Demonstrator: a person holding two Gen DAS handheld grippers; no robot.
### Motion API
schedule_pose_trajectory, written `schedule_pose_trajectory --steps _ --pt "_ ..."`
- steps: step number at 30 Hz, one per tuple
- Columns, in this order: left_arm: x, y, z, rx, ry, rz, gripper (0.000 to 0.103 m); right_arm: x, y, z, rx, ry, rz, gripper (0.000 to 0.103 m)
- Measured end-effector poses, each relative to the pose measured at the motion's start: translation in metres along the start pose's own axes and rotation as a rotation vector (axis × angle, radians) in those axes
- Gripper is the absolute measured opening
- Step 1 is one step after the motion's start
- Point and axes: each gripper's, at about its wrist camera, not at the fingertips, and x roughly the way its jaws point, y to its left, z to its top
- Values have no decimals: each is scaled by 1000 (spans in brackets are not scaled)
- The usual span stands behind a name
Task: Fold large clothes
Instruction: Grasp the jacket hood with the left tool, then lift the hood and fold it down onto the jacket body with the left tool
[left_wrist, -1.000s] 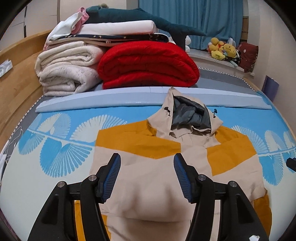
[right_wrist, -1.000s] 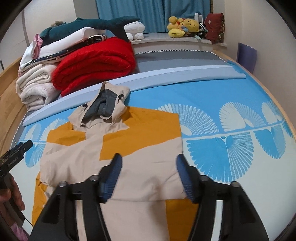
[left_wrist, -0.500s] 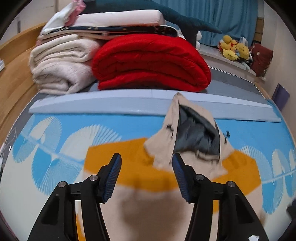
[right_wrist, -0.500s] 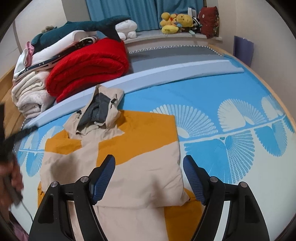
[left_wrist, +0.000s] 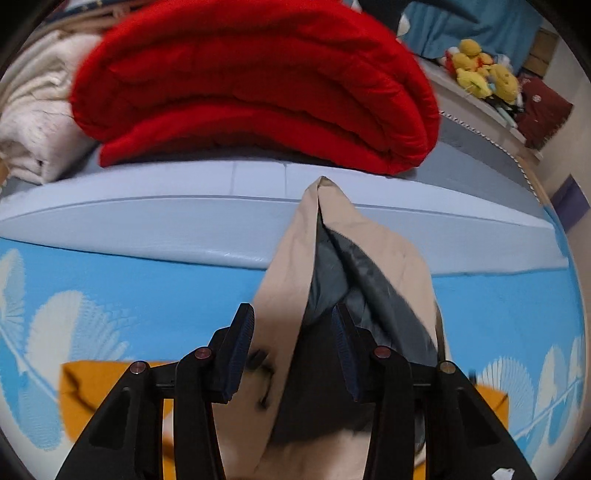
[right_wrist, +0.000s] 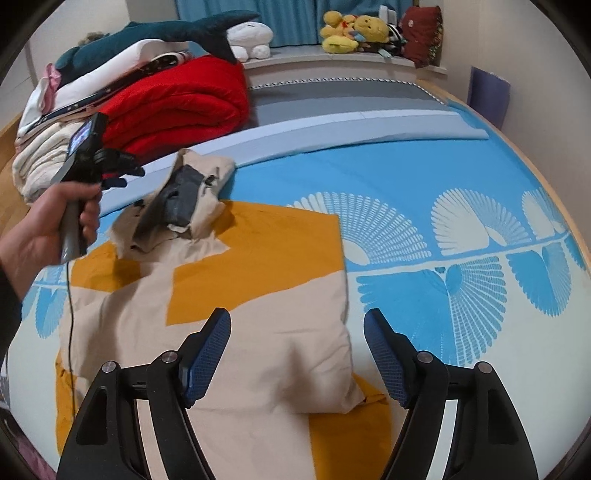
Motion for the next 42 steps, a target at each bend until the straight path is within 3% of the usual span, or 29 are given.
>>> schedule_pose_trajectory --steps 4,10,13,15,18,21,25,28,31,33,37,39,42 --pt "35 -11 17 -11 45 5 39 9 -3 4 9 14 0 72" --pt "73 -20 29 24 90 102 39 20 -5 4 3 44 7 66" --pt "88 -18 28 73 124 174 20 27 -9 2 8 73 -11 60" --pt "83 -14 26 76 129 172 6 30 -11 2 12 88 -13 55" --pt "59 -15 18 114 94 136 3 28 -11 2 9 92 -9 50" --pt "3 -22 2 194 -6 69 2 22 -8 4 -5 74 -1 46" --pt "-98 -31 -51 342 -172 -26 1 10 -4 7 -3 45 5 42" --pt "-171 -30 -122 470 -279 -71 1 -2 1 9 7 16 24 42" --pt "-216 -20 -197 541 -309 -103 1 -17 7 8 12 -30 52 42" --pt "-227 -9 -244 562 -274 -114 1 -28 10 5 25 -67 83 42" --pt "-222 28 -315 451 -28 -116 12 -43 13 -3 71 -105 171 50" --pt "-222 48 -328 330 50 -77 12 -46 14 -8 97 -105 213 53" --pt "-223 81 -322 52 109 -143 12 -41 19 -14 118 -77 266 54"
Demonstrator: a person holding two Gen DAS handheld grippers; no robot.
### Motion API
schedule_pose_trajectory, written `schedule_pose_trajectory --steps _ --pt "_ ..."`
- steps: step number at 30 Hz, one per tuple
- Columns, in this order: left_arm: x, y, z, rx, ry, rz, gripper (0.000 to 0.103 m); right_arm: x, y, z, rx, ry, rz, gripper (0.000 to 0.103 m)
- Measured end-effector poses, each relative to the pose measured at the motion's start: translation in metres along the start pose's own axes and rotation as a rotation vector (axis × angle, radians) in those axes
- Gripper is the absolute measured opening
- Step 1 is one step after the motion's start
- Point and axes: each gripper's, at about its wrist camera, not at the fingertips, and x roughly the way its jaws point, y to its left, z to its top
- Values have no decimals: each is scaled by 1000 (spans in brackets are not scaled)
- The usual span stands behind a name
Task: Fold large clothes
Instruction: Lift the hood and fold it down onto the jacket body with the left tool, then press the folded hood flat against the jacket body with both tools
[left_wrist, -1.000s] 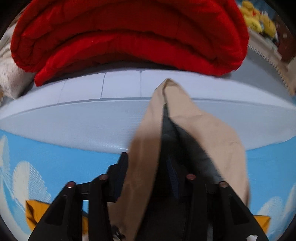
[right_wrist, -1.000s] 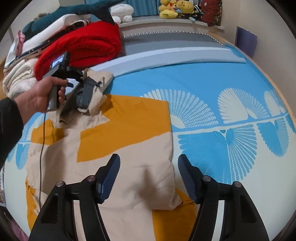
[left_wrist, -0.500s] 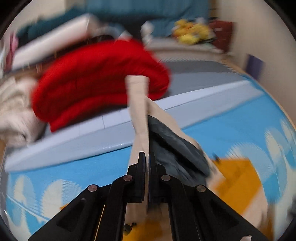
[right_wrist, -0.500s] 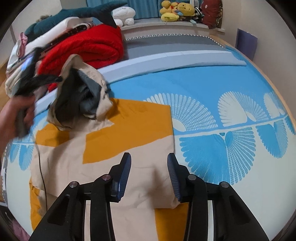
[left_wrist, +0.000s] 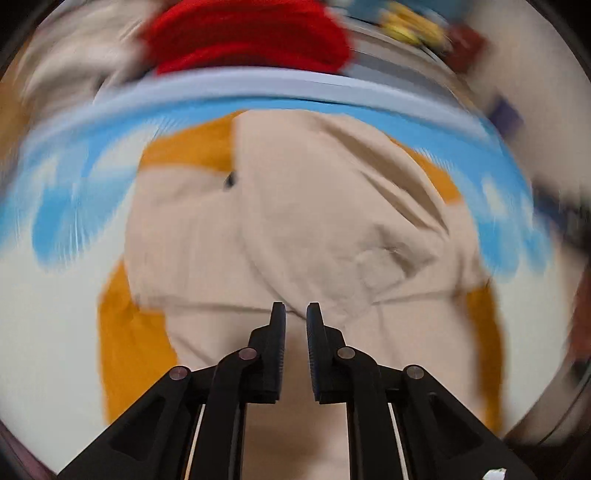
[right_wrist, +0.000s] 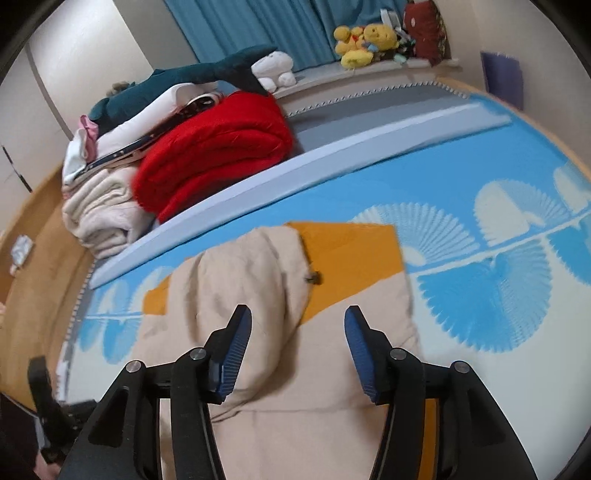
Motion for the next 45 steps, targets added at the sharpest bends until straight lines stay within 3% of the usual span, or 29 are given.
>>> schedule_pose_trajectory --steps 2,4,5,6,8,10,18,22,23,24,25,27,29,32,34,37,40,42,45 --pt "0 10 1 -70 -21 -34 14 10 2 -6 25 35 31 55" --pt "11 15 4 -120 -10 9 16 25 3 -11 52 82 48 55" --pt "16 17 10 -146 1 -9 19 32 4 -14 62 100 56 55" --pt "21 16 15 -170 12 -39 23 41 7 -18 72 124 67 55" --pt "33 24 22 -212 41 -72 44 58 11 -24 84 163 81 55" --pt "52 31 28 -252 74 -71 49 77 15 -30 90 203 76 55" --pt "104 61 23 -516 210 -136 49 128 13 -35 79 280 -20 55" --pt "116 55 22 -507 249 -130 47 144 7 -37 104 306 -32 54" --pt "117 54 22 -507 252 -137 42 146 7 -38 108 306 -31 52" --pt "118 54 23 -510 253 -154 38 148 7 -39 111 299 -29 37" --pt "119 55 24 -513 255 -165 28 149 7 -40 112 296 -26 17" --pt "117 54 27 -517 258 -184 8 146 6 -39 119 277 -20 13" --pt "107 51 32 -492 223 -162 2 141 6 -36 122 246 -16 11" --pt "91 41 44 -420 151 -101 1 133 5 -29 117 196 -21 8" --pt "93 38 45 -390 145 -48 1 136 0 -29 136 202 -40 8" --pt "115 48 35 -420 234 31 5 154 -12 -42 164 297 -112 8" --pt "124 58 30 -476 289 45 11 167 -25 -55 199 370 -185 8" --pt "111 51 39 -443 243 68 11 168 -32 -57 238 383 -180 8" --pt "84 32 56 -345 129 131 27 156 -28 -45 209 321 -211 9"
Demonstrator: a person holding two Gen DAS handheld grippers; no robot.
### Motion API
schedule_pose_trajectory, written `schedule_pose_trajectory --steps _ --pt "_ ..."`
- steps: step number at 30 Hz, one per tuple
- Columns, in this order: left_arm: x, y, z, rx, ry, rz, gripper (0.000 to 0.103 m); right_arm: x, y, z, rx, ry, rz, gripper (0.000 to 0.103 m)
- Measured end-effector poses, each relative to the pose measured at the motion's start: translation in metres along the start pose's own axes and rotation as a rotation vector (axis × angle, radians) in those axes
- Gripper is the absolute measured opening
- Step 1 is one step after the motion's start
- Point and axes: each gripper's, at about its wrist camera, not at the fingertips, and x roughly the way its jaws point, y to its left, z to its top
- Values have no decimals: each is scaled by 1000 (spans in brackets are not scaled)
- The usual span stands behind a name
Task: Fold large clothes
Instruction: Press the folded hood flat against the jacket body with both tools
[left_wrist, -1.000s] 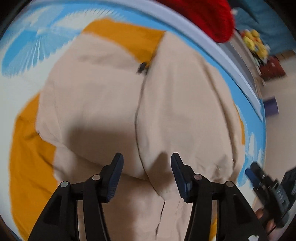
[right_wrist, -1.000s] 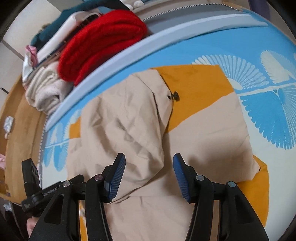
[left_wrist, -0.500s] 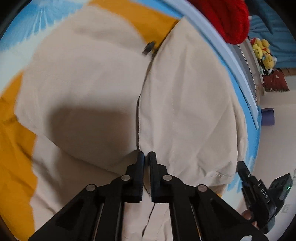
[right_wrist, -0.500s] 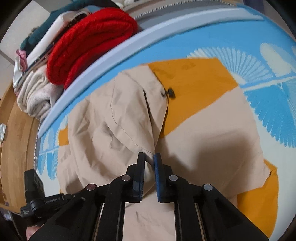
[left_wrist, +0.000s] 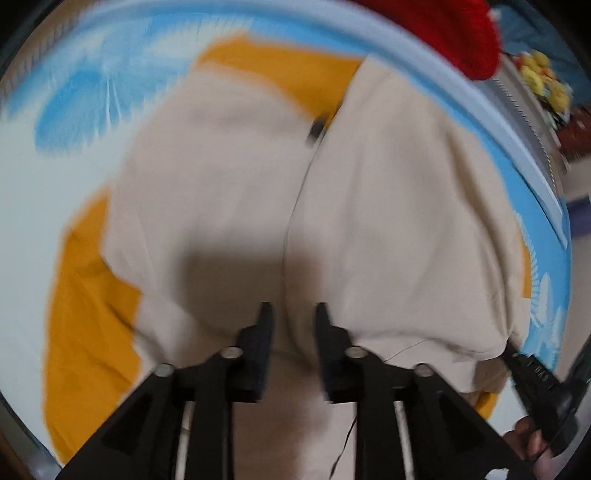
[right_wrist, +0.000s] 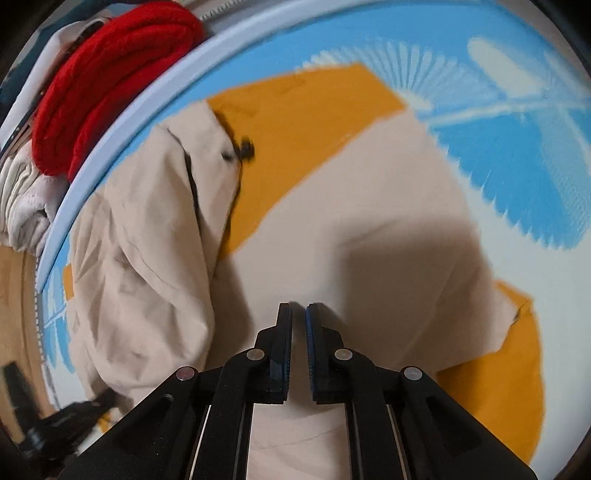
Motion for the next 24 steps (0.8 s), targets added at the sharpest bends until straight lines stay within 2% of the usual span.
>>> schedule_pose_trajectory --steps 2,4,5,6,7,9,10,11,13,15,16,18,19,22,24 --pt "-21 -17 1 69 -99 17 31 -19 3 3 -1 -96 -13 10" --pt "-25 -32 -2 137 -134 3 31 -41 13 5 -31 -212 12 12" --pt "-22 -42 -5 176 -123 -20 31 -49 18 5 -57 -253 38 13" --pt "-17 -46 -11 202 -98 -42 31 -56 27 3 -96 -286 72 19" --pt "-4 -52 -17 235 -29 -82 31 -58 35 2 -130 -298 99 30" --pt "21 -54 -25 261 85 -107 32 -51 50 -1 -200 -269 152 45" --pt "37 -55 -32 265 146 -92 31 -42 55 -6 -222 -231 158 45" --pt "46 -55 -35 268 175 -75 31 -34 57 -8 -226 -199 156 45" --pt "54 -54 -38 279 183 -61 32 -8 52 -12 -201 -96 135 45" --pt "50 -58 -32 297 187 -64 33 20 39 -15 -159 22 28 45" --pt "46 -58 -31 302 184 -72 34 29 30 -18 -126 50 19 45" --pt "36 -62 -25 300 153 -78 34 29 21 -16 -64 53 50 45" --pt "30 -62 -21 296 123 -76 35 26 23 -15 -75 44 35 45" --pt "23 -50 -12 269 65 -60 34 9 32 -13 -125 -34 -24 45" --pt "26 -46 -11 238 68 -39 34 -4 36 -12 -122 -86 -29 45"
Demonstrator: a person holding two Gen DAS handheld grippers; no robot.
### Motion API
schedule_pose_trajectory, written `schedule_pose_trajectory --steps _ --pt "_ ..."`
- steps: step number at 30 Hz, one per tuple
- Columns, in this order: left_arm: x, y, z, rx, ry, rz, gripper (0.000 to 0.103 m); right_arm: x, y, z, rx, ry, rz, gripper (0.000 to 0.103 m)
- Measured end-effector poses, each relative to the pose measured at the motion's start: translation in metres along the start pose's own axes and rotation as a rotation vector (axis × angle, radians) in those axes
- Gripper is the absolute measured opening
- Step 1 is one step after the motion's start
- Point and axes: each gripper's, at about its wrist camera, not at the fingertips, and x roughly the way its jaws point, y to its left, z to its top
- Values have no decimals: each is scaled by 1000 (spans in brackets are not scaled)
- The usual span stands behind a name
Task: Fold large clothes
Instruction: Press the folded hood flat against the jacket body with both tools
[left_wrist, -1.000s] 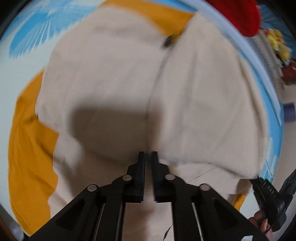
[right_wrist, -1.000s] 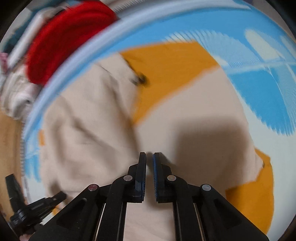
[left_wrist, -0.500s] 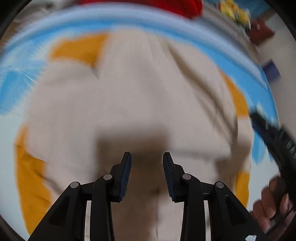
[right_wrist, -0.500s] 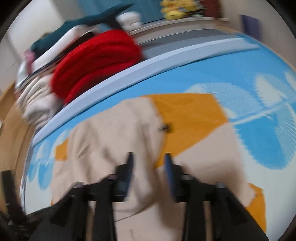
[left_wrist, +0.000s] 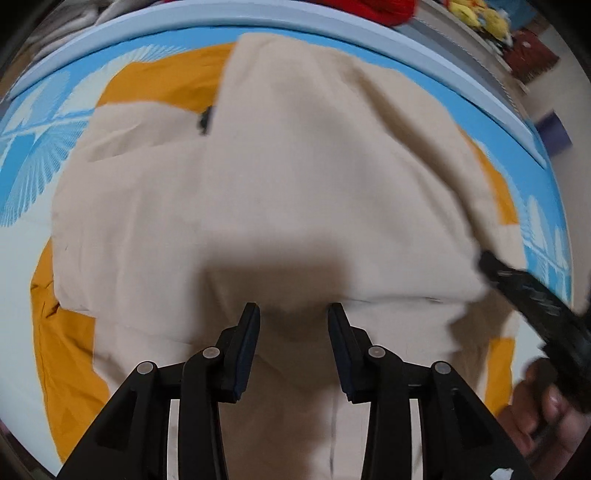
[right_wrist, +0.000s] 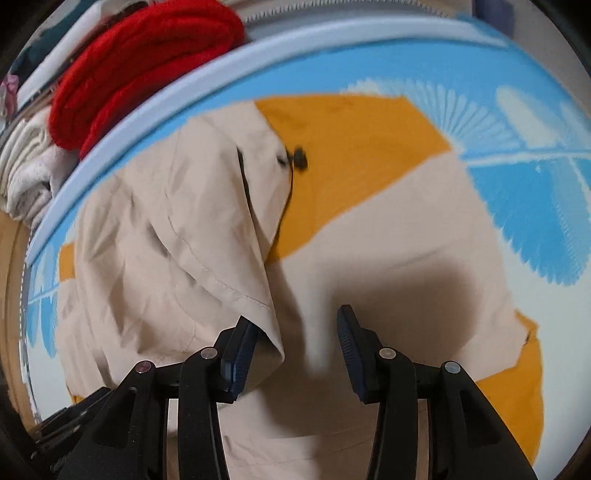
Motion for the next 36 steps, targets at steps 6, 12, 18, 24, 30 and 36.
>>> schedule_pose_trajectory --steps 6,12,18,24,30,36 --pt "20 7 0 -21 91 27 34 -44 27 -5 -33 -243 -23 45" --pt "-17 6 9 -5 -17 18 35 -67 51 -6 -140 -357 73 45" --pt "-26 0 11 -17 -41 20 34 6 46 -11 -115 -17 71 47" --pt "-31 7 -2 -11 -113 8 34 27 43 -19 -120 70 -2 47" --pt "-23 7 0 14 -107 9 35 -22 57 -12 -168 -157 4 47" --pt "24 16 -7 -19 64 65 36 28 39 -15 -139 53 -63 47"
